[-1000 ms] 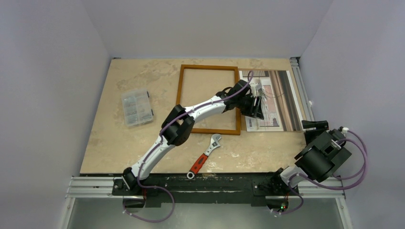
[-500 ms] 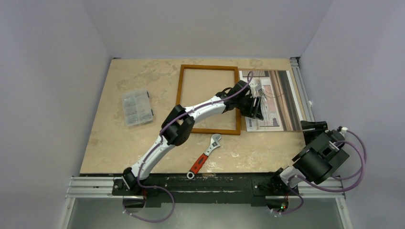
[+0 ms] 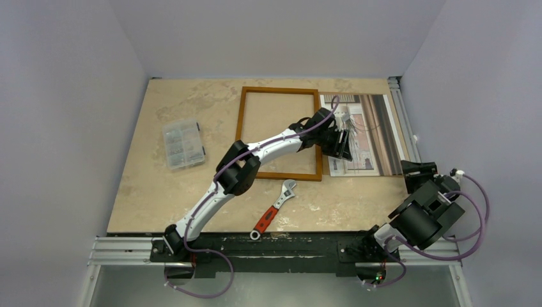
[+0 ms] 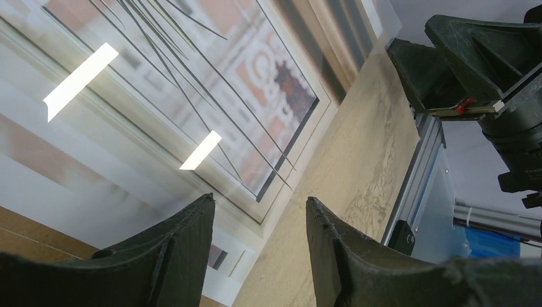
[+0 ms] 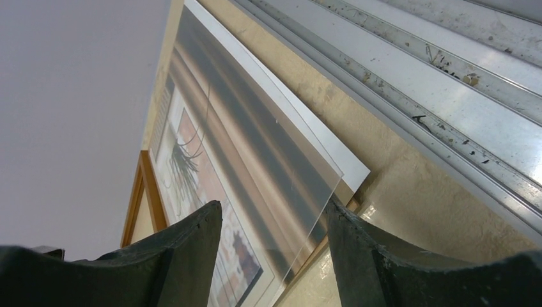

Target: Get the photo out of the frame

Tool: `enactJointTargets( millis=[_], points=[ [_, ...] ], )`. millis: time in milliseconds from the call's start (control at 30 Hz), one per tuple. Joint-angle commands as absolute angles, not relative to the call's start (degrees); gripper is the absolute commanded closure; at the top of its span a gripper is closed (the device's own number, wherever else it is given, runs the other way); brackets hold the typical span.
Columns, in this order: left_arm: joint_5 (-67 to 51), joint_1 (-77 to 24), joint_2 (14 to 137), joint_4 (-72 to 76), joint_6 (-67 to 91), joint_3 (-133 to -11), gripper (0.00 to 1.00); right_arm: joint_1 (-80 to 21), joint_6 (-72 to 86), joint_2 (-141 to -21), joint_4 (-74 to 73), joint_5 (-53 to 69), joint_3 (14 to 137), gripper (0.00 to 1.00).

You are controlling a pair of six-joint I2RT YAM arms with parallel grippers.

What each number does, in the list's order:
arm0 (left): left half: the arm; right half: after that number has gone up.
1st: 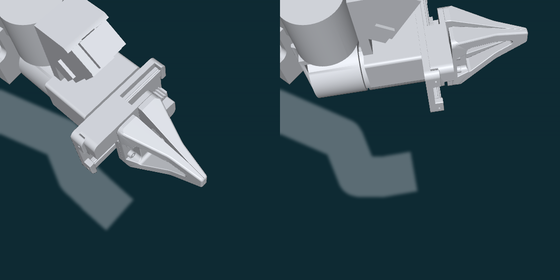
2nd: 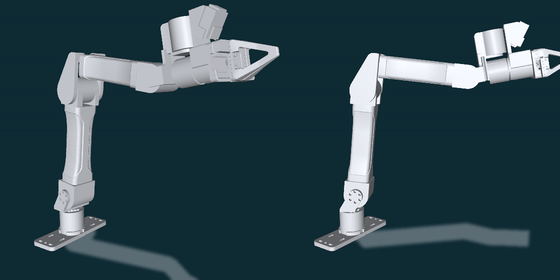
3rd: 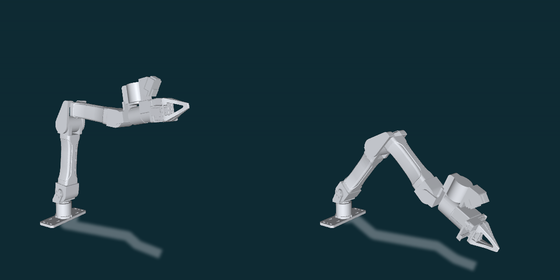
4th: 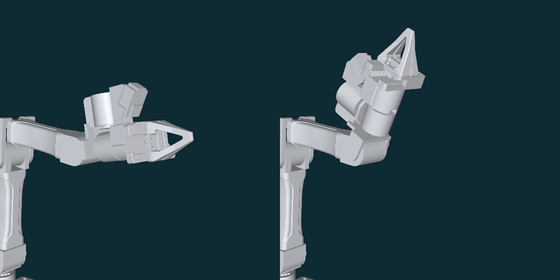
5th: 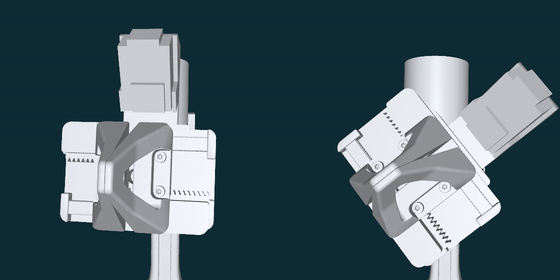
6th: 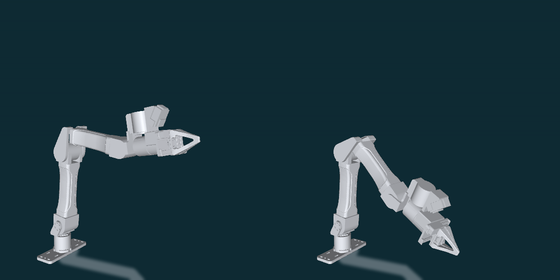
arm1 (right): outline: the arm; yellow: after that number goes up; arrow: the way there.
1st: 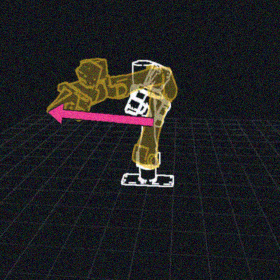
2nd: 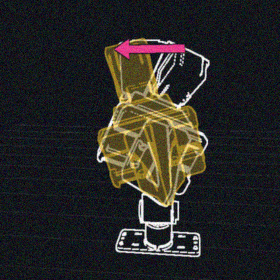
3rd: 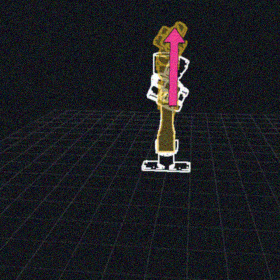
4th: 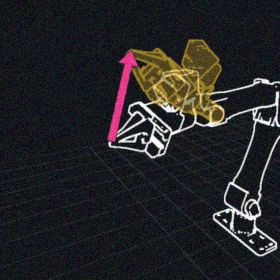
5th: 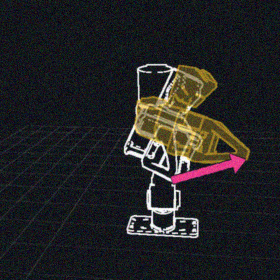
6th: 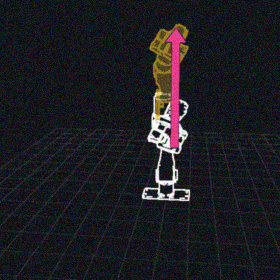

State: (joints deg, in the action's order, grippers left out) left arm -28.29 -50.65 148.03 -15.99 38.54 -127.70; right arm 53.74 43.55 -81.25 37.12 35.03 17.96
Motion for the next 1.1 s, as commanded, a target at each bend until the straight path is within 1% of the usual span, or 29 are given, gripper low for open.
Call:
enactJointTargets(
  millis=[0,233,367,700,867,967,1067],
  points=[
    [-27.81,-50.72,144.33,-15.64,36.83,-127.91,0.47,53.49,45.20,-81.33,42.32,38.38,16.73,0.41],
    [-27.79,-50.72,142.79,-15.25,36.86,-126.80,0.47,52.17,45.43,-80.29,44.10,39.61,15.66,0.41],
    [-28.05,-50.72,140.93,-15.00,37.02,-126.16,0.47,51.75,45.20,-79.75,43.72,40.10,15.70,0.44],
    [-28.12,-50.73,136.68,-14.95,37.84,-125.93,0.47,51.09,44.50,-81.57,42.12,39.95,16.27,0.64],
    [-27.91,-50.71,134.91,-14.69,37.75,-125.92,0.47,50.75,44.21,-83.47,41.81,40.10,16.73,0.78],
    [-27.61,-50.72,134.57,-14.53,37.63,-126.08,0.47,50.77,44.02,-83.82,41.34,40.31,16.80,0.83],
    [-27.46,-50.72,135.00,-14.36,37.70,-126.42,0.47,50.69,42.76,-82.69,38.80,39.49,16.83,0.85]
  ],
)
